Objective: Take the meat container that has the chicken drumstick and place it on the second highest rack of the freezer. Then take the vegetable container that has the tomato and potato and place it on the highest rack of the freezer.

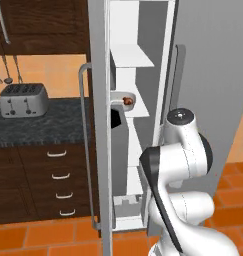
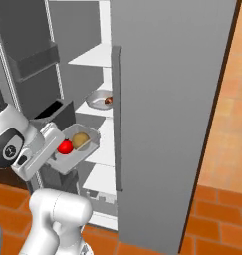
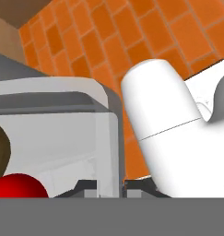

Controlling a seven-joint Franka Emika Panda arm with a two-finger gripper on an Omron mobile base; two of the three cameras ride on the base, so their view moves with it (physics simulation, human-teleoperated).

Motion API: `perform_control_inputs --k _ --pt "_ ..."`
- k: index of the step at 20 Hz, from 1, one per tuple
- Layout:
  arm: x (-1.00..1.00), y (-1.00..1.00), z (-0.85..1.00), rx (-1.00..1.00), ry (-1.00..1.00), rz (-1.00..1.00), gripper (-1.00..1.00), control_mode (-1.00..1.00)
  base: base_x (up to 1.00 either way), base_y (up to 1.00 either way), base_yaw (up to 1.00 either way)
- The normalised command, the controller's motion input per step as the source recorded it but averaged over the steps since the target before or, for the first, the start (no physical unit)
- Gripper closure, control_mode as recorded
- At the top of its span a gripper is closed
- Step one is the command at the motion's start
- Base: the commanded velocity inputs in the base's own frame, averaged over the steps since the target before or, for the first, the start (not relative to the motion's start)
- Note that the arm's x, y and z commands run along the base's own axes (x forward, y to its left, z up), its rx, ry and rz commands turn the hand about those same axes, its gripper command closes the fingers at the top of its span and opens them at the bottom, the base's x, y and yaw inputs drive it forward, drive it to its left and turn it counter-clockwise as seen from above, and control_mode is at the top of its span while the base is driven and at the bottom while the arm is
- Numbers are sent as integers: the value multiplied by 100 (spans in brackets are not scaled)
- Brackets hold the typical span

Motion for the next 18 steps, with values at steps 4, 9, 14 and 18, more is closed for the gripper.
perform_control_inputs --k 4,9,14,18 --pt "0 0 0 0 0 0 100 100 41 -4 19" --pt "0 0 0 0 0 0 100 100 25 -3 35" --pt "0 0 0 0 0 0 100 100 68 -25 31" --pt "0 0 0 0 0 0 100 100 50 -37 20"
